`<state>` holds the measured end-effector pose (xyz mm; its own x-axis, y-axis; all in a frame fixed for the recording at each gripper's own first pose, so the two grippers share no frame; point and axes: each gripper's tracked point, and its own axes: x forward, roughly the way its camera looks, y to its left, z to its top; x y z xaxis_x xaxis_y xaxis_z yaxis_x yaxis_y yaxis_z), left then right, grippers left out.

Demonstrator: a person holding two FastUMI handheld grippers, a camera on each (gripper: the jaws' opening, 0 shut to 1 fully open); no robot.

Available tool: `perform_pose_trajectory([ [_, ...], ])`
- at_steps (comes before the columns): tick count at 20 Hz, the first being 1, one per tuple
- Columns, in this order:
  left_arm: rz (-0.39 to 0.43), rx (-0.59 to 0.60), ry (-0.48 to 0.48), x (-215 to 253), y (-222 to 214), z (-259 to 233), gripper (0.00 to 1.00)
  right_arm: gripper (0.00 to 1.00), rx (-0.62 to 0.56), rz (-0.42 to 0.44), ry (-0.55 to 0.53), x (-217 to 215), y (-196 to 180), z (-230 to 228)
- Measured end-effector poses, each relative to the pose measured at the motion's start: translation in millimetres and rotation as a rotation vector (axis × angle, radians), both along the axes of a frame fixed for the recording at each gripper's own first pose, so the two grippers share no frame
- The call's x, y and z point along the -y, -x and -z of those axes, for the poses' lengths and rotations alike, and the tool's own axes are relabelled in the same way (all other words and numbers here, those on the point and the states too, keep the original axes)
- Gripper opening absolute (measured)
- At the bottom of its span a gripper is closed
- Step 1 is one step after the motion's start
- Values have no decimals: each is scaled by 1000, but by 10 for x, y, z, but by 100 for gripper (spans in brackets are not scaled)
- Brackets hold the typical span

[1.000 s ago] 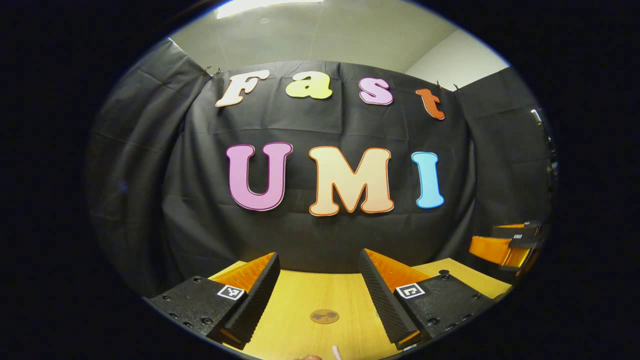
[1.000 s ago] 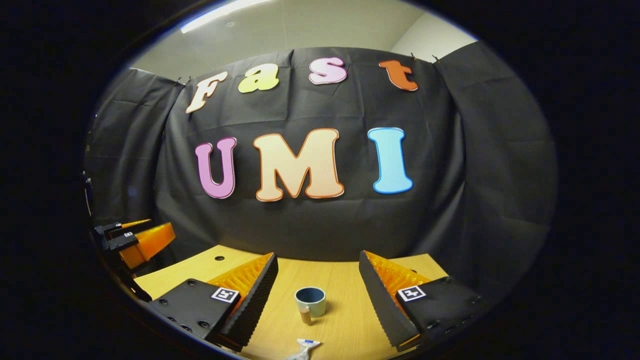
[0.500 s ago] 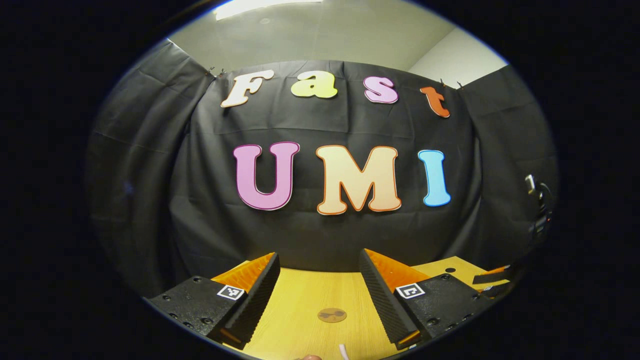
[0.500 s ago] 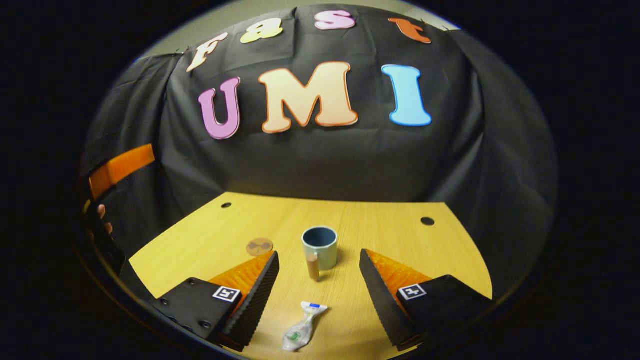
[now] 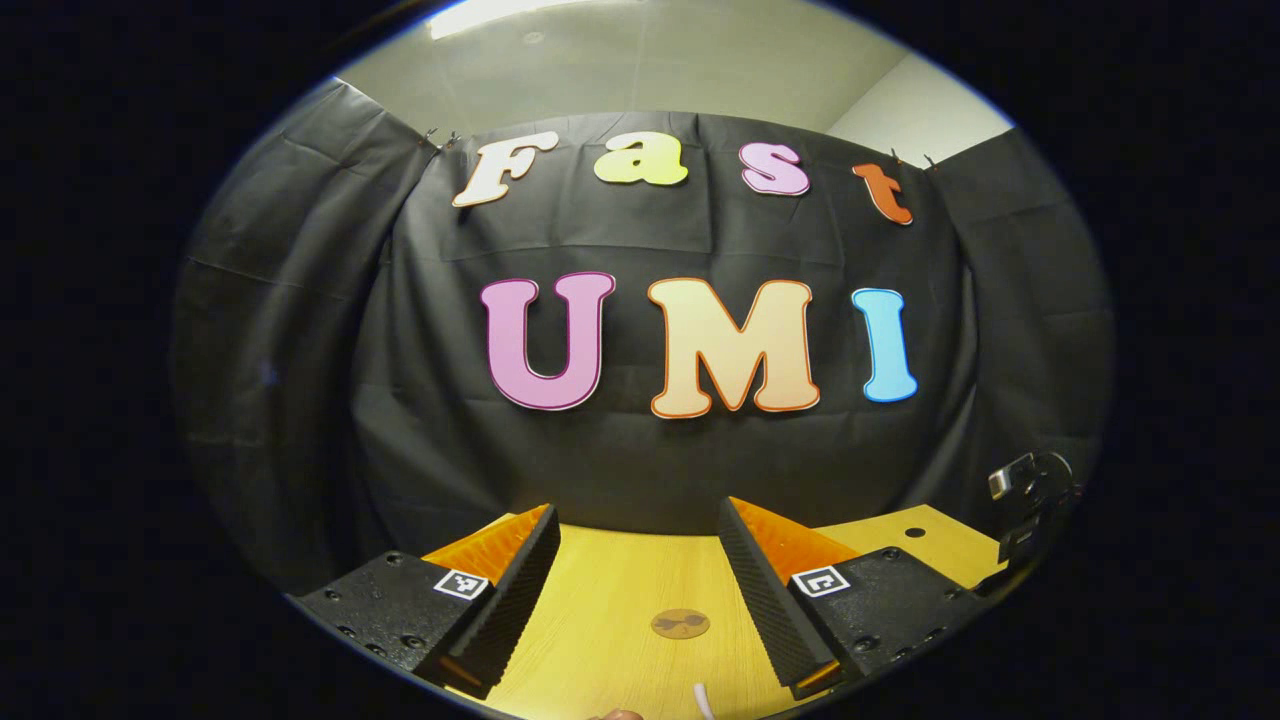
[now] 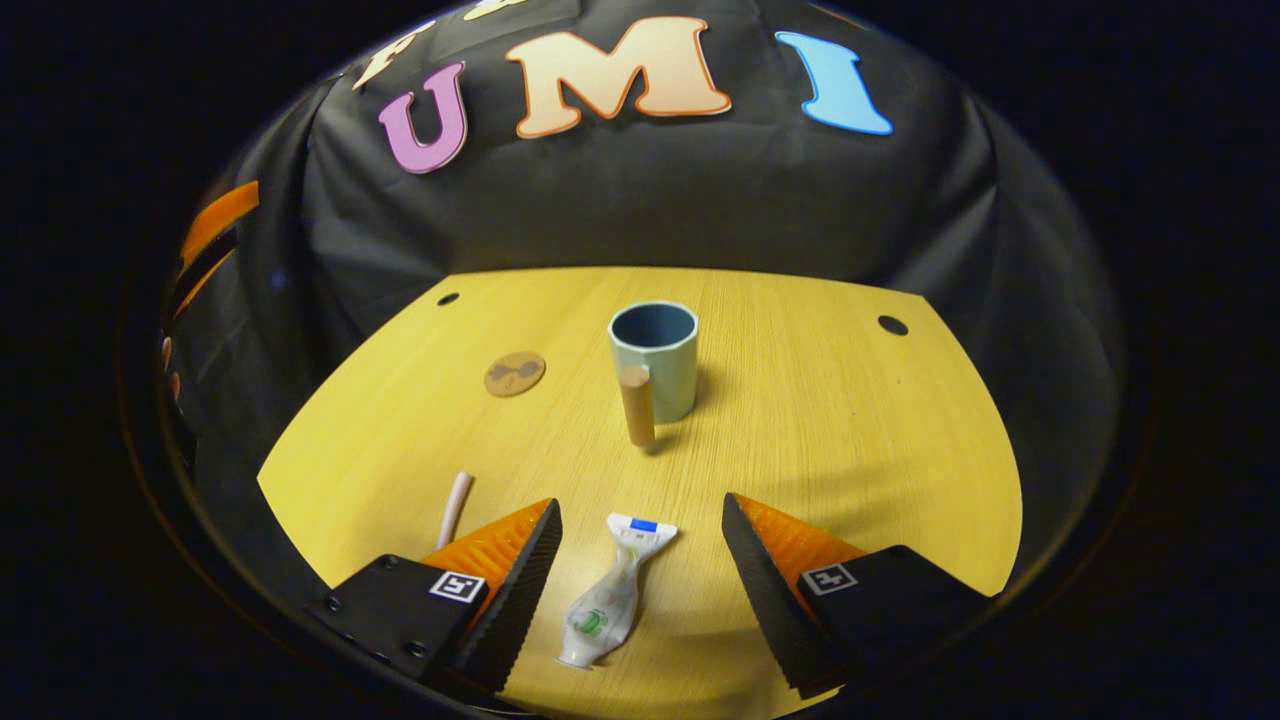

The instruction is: Put the toothbrush and toothpaste on the desktop into the cup, then pick up the cup and place it on the coaster on the desktop.

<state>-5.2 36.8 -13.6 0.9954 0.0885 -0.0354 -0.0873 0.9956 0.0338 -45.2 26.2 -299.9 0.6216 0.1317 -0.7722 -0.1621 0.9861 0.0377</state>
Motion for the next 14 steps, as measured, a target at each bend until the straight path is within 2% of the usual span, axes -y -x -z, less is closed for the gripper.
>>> perform_pose_trajectory([
  [4,-17,-17,-1,-66,-16,53,94,99,-140,7,14,-10,161,359],
  [5,-21,-21,-2,-80,-14,73,94,96,-169,11,11,-15,186,434],
  [6,-24,-24,-3,-95,-5,82,94,99,-192,14,11,-9,209,507],
  [7,-26,-29,-3,-102,-3,103,94,93,-212,14,18,-7,230,571],
  [8,-29,-36,-2,-110,5,121,94,93,-225,11,26,-4,228,618],
  [9,-32,-43,1,-112,-10,152,94,98,-233,5,30,-11,219,655],
  [10,-33,-49,5,-111,-12,167,94,98,-241,1,40,-9,204,694],
  [11,-34,-55,7,-115,1,201,94,95,-252,-2,44,-20,213,742],
  [12,-33,-64,7,-99,0,227,94,87,-264,-5,47,-25,212,779],
  [13,-31,-73,3,-84,-2,263,94,86,-277,-10,51,-35,221,822],
  [14,-29,-80,-2,-73,-14,288,94,89,-280,-17,66,-26,210,820],
])
